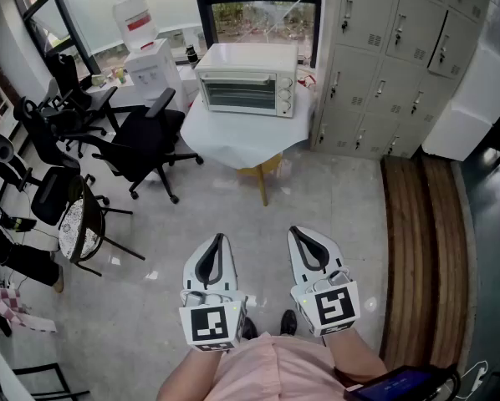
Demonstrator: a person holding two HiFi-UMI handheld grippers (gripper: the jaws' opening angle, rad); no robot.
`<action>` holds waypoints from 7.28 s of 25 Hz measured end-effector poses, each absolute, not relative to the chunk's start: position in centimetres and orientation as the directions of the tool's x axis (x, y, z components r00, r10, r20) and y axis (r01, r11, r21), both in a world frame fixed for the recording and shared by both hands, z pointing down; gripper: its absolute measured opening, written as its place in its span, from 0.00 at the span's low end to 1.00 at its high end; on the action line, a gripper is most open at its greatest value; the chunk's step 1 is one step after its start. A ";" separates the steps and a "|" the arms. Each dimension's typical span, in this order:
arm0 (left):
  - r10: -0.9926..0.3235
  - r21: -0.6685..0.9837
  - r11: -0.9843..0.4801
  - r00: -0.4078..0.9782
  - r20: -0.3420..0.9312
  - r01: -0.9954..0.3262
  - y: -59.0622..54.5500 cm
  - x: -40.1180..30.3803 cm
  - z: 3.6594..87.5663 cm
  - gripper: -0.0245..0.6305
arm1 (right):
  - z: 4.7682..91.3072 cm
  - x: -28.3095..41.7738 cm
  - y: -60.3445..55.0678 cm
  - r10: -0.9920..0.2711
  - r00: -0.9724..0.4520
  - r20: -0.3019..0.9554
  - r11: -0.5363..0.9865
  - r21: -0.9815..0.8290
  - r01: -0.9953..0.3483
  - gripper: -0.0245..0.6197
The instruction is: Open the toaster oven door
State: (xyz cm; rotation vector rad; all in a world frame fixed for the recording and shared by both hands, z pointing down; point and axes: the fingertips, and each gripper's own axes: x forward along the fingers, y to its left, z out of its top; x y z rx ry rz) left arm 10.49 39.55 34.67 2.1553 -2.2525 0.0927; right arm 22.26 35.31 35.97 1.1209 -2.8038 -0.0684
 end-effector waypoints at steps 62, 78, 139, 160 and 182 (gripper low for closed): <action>-0.990 -0.013 -0.073 0.070 0.126 -0.997 10.7 -7.4 40.0 0.06 | 38.6 6.5 6.5 -0.742 -0.653 0.150 0.665 0.052 -0.745 0.04; -0.966 -0.063 -0.145 0.128 0.225 -0.987 -6.0 -6.2 42.8 0.06 | 42.0 6.9 -9.1 -0.733 -0.657 0.177 0.665 -0.020 -0.747 0.07; -0.960 -0.001 -0.176 0.172 0.223 -0.984 -18.7 -17.1 42.6 0.06 | 48.1 -4.1 -16.6 -0.565 -0.606 0.559 0.822 0.326 -0.466 0.20; -0.933 -0.010 -0.154 0.142 0.332 -0.988 -17.4 -17.9 46.6 0.06 | 50.2 -3.3 -12.5 -0.457 -0.630 0.628 0.882 0.226 -0.414 0.17; -0.871 0.043 -0.164 0.165 0.463 -0.986 -16.2 -18.7 50.2 0.06 | 51.8 -2.9 -10.3 -0.417 -0.649 0.636 0.885 0.122 -0.449 0.08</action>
